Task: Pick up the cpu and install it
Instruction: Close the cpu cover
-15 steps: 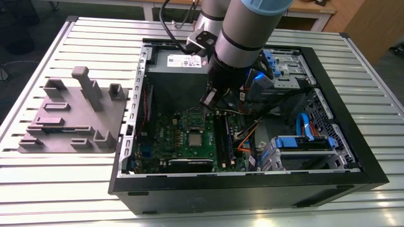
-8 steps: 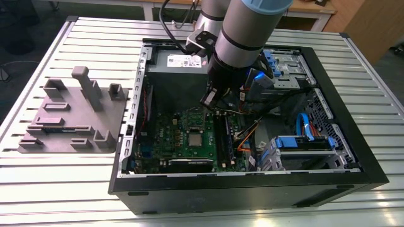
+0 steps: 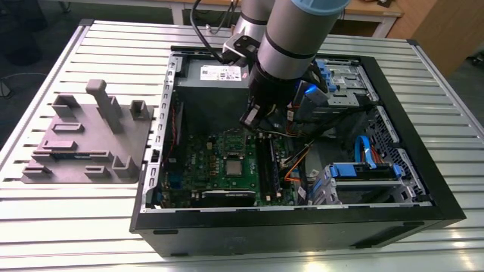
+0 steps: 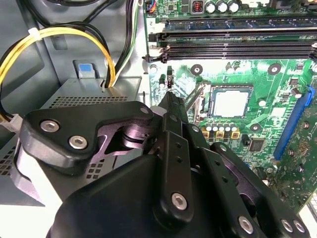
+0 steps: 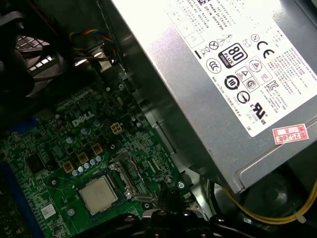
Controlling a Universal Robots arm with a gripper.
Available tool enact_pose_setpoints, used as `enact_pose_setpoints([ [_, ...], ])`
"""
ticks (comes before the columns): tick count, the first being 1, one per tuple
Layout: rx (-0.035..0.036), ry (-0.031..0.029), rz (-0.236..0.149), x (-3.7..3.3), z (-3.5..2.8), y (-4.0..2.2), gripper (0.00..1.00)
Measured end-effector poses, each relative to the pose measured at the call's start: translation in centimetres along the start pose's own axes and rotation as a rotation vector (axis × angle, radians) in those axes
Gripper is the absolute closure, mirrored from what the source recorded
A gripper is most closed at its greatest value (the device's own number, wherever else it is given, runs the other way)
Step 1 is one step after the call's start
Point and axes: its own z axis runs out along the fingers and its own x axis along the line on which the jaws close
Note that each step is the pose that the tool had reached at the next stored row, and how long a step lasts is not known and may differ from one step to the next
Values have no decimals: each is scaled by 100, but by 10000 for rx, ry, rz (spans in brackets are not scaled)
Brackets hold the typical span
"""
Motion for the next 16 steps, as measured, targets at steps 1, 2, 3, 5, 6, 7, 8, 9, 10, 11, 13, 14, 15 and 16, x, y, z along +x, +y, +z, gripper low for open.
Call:
enact_pose_setpoints([
  [1,1,-2,-2,1,-3,2,90],
  [2,0,-7,-5,2,-5,4,90],
  [3,-1,-12,-9,3,-7,6,90],
  [5,-4,-23,-18,4,-9,8,90],
  [6,-5,-26,-24,5,-10,10,90],
  [7,-4,-28,-32,6,-10,10,90],
  [8,0,-27,-42,8,-12,10,90],
  [9,4,-29,-56,11,-12,9,90],
  [10,7,-29,-68,16,-12,8,90],
  [11,9,-30,-80,22,-12,6,90],
  [13,18,-18,-100,31,-12,3,90],
  [14,21,-12,-109,36,-13,0,90],
  [15,25,-6,-118,42,-13,-3,90],
  [16,27,-2,-128,48,-14,-7,90],
])
